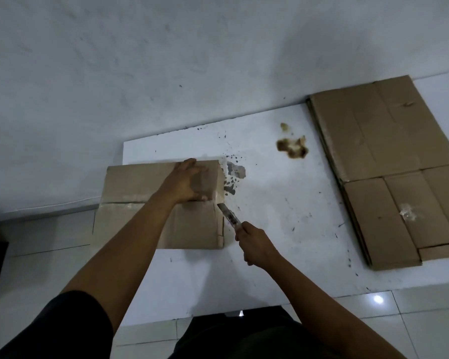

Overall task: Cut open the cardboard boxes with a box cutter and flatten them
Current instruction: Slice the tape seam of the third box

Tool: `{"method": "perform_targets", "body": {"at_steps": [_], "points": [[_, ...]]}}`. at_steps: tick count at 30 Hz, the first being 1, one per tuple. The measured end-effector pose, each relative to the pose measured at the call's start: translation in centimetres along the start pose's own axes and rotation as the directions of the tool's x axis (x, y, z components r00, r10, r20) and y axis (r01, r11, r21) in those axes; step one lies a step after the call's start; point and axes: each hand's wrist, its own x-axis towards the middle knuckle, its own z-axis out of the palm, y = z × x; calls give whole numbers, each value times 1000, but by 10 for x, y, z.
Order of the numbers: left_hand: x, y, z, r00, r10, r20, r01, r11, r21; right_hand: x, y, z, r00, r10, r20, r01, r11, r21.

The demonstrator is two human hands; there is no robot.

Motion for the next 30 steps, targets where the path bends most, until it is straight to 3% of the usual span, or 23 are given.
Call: {"method": "perform_targets", "body": {"at_steps": [3,7,14,21,30], "points": [[-3,-8,-4,997,75,25,-76,995,60,0,2,8,999,31,-29,-25,983,184],[-3,-11,-4,993,114,22,-115,989,95,7,-11,12,998,24,-66,-5,961,275],[0,-15,-6,983,155,100,-170,973,159,24,-26,8,998,13,-54,-2,980,201],[-3,-21,3,983,170,74,-178,976,125,26,-25,5,997,38,-69,-16,955,296],[-1,-25,4,980,198,38,-200,978,60,24,-27,11,997,32,-72,-18,980,196]]}}
